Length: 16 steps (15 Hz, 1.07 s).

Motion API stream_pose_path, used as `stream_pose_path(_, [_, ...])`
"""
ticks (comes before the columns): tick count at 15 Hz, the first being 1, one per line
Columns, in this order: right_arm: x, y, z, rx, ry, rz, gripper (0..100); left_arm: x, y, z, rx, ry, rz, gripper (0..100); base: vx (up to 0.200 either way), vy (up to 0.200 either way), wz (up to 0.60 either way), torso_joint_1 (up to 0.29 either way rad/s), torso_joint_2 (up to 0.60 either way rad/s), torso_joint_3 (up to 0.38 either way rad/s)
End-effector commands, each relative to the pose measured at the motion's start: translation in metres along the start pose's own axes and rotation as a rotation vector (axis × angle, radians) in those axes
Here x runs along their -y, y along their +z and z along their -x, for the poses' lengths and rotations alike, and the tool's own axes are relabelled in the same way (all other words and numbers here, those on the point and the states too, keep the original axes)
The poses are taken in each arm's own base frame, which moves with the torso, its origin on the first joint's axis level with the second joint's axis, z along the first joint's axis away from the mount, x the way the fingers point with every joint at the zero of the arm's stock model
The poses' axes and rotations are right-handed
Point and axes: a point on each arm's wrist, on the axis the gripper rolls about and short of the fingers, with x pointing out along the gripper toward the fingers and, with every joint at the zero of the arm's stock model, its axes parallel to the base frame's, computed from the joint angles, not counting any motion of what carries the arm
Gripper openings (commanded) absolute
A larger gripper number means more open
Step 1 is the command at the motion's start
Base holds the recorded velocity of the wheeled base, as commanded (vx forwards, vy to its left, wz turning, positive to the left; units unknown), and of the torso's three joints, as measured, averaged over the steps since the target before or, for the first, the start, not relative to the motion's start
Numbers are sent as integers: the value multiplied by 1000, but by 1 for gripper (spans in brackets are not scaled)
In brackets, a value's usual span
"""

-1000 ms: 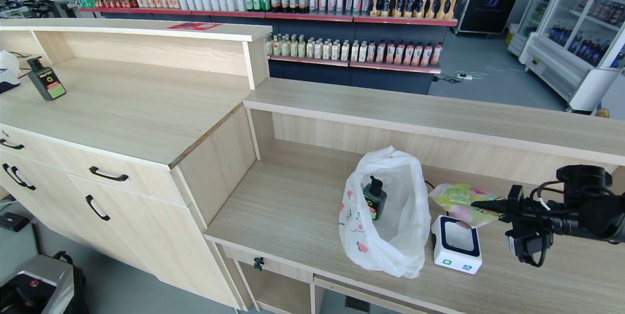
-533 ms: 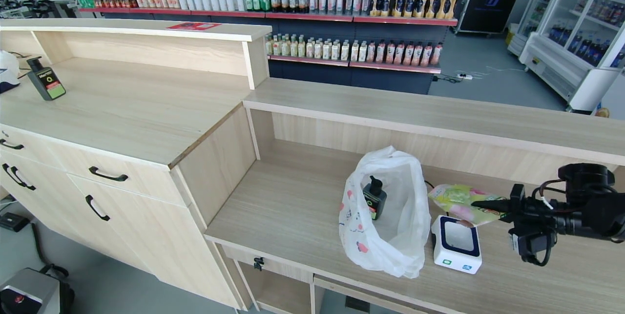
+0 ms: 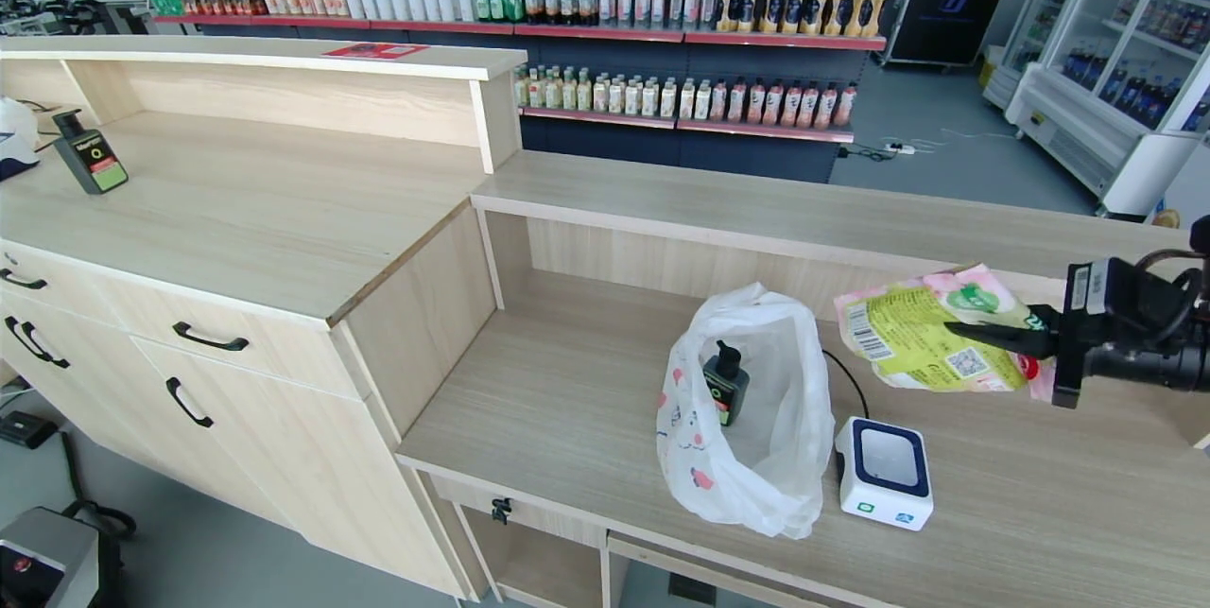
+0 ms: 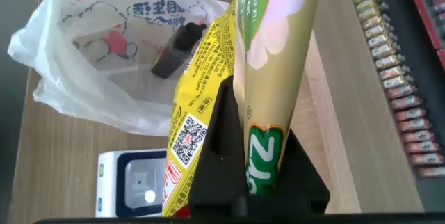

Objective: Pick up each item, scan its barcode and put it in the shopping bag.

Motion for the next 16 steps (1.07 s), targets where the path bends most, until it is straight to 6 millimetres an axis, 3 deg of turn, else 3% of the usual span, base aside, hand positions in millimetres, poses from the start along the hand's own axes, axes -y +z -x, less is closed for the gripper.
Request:
stream_pose_path(1, [1, 56, 40, -23, -145, -80, 0, 0, 0, 0, 0, 1, 1, 100, 0, 0, 0, 0, 0, 0])
stream_pose_path(2, [6, 49, 44, -55, -172, -110, 0, 0, 0, 0, 0, 1, 1, 100, 0, 0, 0, 0, 0, 0])
stream_pose_path(5, [-9, 51, 51, -94, -152, -401, 0, 0, 0, 0, 0, 1, 1, 100, 0, 0, 0, 0, 0, 0])
stream_pose_path(6, [-12, 59, 57, -232, -229, -597, 0, 0, 0, 0, 0, 1, 1, 100, 0, 0, 0, 0, 0, 0])
stream_pose_path(8, [-17, 69, 57, -364, -347, -699, 0, 0, 0, 0, 0, 1, 1, 100, 0, 0, 0, 0, 0, 0])
stream_pose_path(13, [-20, 86, 35, -446, -507, -678, 0, 0, 0, 0, 0, 1, 1, 100, 0, 0, 0, 0, 0, 0])
stream_pose_path(16, [-23, 88, 22, -386, -492, -645, 0, 0, 0, 0, 0, 1, 1, 100, 0, 0, 600, 2, 1, 4])
